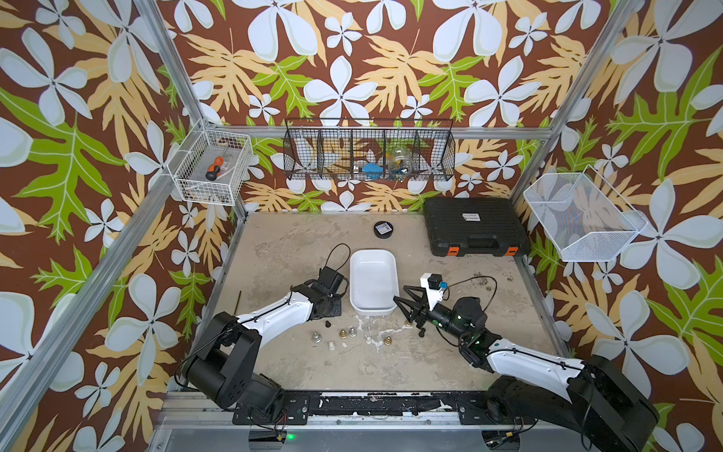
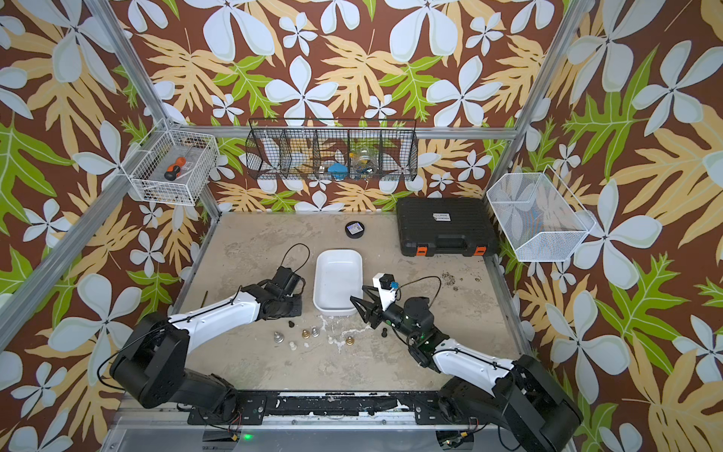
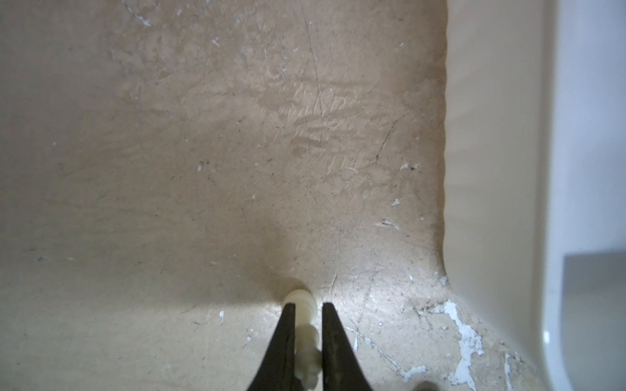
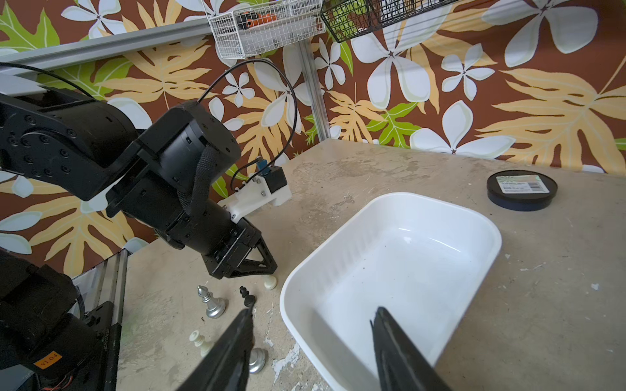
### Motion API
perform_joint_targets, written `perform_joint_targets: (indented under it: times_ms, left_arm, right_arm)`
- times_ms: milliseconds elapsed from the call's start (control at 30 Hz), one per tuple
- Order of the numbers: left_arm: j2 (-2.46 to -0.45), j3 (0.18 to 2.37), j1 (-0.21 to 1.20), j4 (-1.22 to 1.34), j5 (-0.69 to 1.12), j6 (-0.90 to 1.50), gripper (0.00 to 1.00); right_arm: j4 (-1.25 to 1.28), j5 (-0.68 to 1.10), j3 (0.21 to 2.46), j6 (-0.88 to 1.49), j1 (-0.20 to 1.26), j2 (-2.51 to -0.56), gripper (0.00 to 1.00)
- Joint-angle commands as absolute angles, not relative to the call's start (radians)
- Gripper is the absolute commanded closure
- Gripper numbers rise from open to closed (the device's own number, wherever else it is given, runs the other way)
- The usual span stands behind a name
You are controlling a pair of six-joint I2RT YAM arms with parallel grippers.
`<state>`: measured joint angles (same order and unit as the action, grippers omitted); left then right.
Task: Put the chess pieces into the storage box
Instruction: Pick up the chess piece at the center of the board, then place the chess piece in the storage box.
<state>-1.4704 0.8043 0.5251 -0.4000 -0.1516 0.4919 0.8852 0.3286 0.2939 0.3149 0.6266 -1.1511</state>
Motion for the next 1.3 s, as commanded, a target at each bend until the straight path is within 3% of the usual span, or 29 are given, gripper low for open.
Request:
perform_joint_targets:
  times_ms: [0,367,800,1267]
  left_arm:
    - [-1.453,0.815,0.526,-0.424,-0.168,0.488,0.89]
    - [-1.462,1.127,0.538,-0.544,-0.177,0.420,0.89]
    - [-1.933,1.631,0.566,-0.616,-0.081,0.355,0.90]
    - [-2.055,1.601,0.576,-0.532,-0.067,0.370,0.90]
  right_arm:
    - [0.885,0.309,0.293,0.319,0.627,-1.144,0.42]
    - [0.881,0.264,0.281,0.319,0.627,-1.110,0.42]
    - [0.882,0.212,0.255,0.311,0.627,-1.066,0.42]
    - [0.882,0.214,0.252,0.312,0.627,-1.056,0.42]
